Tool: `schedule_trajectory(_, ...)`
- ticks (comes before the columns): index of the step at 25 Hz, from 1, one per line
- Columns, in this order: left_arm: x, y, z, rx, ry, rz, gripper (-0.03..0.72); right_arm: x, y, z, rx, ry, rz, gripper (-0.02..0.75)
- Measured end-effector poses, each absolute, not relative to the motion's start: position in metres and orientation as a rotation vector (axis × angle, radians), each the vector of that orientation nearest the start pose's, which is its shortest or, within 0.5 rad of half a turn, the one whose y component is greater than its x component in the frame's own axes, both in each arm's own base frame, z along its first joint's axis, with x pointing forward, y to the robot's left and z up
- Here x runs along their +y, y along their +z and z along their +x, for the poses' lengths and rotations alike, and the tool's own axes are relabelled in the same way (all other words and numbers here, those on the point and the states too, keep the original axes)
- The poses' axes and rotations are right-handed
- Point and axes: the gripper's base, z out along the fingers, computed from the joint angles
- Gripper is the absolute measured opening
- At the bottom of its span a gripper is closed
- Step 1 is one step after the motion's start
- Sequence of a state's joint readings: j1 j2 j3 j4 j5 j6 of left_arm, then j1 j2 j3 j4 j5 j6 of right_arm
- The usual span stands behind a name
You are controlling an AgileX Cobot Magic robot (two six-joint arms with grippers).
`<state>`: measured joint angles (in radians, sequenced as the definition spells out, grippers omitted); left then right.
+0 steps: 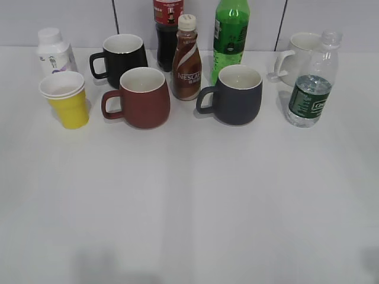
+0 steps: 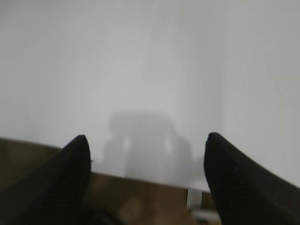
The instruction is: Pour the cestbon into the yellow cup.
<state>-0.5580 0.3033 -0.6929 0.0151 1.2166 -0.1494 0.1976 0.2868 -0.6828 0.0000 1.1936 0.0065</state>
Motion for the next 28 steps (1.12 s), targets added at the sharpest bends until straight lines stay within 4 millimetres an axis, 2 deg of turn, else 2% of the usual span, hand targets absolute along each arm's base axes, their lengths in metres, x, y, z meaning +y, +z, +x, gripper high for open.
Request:
schedule_trajectory(2,-0.002,0.312,0.007,2.204,-0.321,0.521,0.526,-0.001,0.316,-0.005,2.154,0.114,-0.213,0.563)
schedule_trajectory(6,0.006,0.292,-0.005,2.136,-0.297,0.564,0.525,-0.006,0.313,-0.034,1.988,0.1,-0.25,0.56)
schedule_trajectory(11,0.003,0.284,0.0,2.03,-0.296,0.581,0.525,-0.001,0.298,-0.023,1.998,0.126,-0.279,0.557)
schedule_trajectory(15,0.003,0.283,0.002,2.019,-0.284,0.578,0.524,0.007,0.28,-0.01,2.006,0.172,-0.336,0.556)
schedule_trajectory(28,0.003,0.283,0.003,2.014,-0.275,0.576,0.513,0.007,0.281,-0.009,1.986,0.169,-0.348,0.553)
